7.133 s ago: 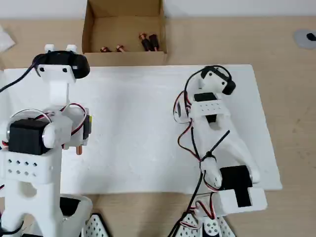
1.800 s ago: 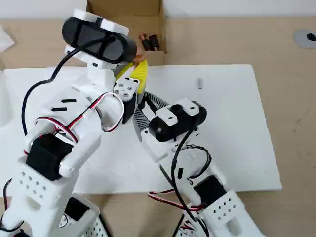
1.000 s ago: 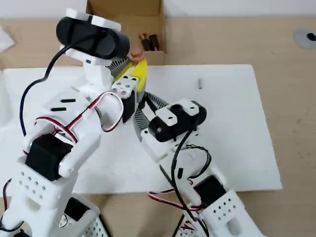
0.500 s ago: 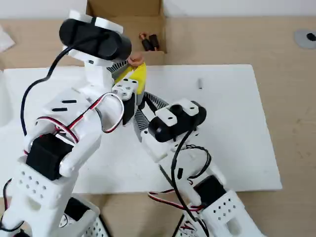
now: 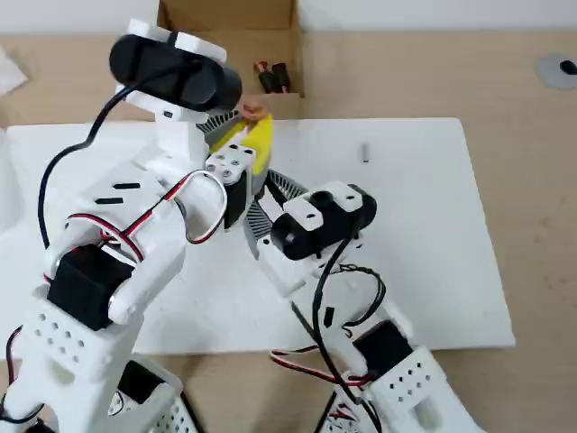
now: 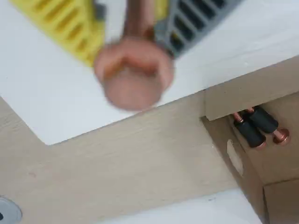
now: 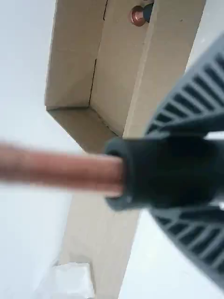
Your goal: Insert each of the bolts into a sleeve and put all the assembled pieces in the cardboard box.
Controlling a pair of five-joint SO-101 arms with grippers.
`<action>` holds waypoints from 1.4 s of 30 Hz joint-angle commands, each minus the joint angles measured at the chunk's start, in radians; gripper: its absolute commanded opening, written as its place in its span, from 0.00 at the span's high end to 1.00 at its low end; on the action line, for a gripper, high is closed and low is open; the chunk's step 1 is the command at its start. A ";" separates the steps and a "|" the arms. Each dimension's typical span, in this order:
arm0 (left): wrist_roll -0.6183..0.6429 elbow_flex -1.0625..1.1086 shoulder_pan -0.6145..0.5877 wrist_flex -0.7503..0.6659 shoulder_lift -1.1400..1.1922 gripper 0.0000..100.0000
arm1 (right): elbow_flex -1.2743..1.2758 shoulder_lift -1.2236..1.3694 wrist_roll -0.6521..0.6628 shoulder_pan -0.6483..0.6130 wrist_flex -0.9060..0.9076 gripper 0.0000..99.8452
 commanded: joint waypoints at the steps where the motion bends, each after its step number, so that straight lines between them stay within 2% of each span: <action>1: -0.002 -0.005 0.008 0.017 -0.021 0.88 | -0.010 -0.022 0.003 0.007 -0.003 0.99; 12: 0.002 -0.014 -0.058 0.043 -0.022 0.87 | -0.010 -0.022 0.003 0.007 -0.003 0.99; 17: 0.052 -0.064 -0.061 0.083 -0.022 0.87 | -0.008 -0.022 0.003 0.007 -0.002 0.99; 25: 0.057 -0.074 -0.054 0.077 -0.021 0.87 | -0.008 -0.022 0.003 0.007 -0.003 0.99; 35: 0.092 -0.066 -0.035 0.038 -0.012 1.00 | -0.010 -0.022 0.003 0.007 -0.005 0.99; 42: 0.092 -0.066 -0.032 0.040 -0.012 1.00 | -0.010 -0.022 0.003 0.007 -0.005 0.99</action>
